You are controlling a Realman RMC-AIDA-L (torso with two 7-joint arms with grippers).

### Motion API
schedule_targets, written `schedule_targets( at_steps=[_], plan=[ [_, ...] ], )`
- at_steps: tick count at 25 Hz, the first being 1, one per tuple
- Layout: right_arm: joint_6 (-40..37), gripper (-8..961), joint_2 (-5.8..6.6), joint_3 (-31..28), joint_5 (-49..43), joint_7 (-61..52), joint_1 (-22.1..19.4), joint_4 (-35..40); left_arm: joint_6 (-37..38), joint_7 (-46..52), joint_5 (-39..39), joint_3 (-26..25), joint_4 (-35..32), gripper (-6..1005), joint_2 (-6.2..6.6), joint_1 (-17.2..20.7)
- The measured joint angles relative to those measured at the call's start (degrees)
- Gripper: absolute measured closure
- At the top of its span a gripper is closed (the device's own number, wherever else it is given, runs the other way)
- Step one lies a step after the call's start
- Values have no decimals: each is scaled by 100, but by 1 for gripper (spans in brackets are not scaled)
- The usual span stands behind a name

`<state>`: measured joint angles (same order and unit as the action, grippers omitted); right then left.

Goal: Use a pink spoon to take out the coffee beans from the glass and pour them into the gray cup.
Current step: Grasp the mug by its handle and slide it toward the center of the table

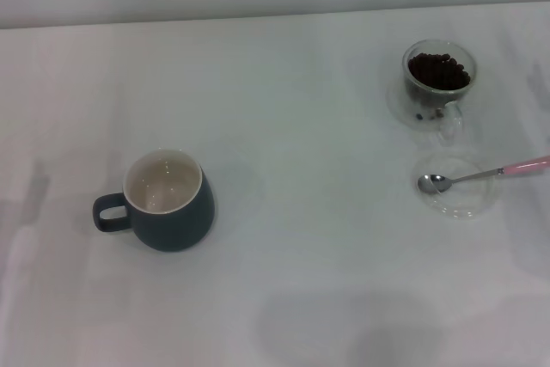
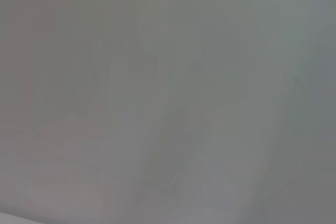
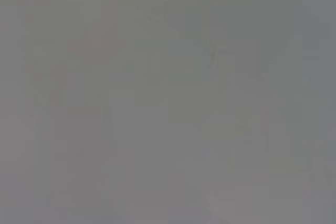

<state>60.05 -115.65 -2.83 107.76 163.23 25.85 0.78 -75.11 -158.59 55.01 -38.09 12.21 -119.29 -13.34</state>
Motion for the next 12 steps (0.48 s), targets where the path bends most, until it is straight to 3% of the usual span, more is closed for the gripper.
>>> schedule_targets(
  at_steps=[12],
  plan=[
    [220, 83, -2, 2, -1, -54, -135, -8, 7, 10, 279, 18, -77, 168, 22, -189]
  ],
)
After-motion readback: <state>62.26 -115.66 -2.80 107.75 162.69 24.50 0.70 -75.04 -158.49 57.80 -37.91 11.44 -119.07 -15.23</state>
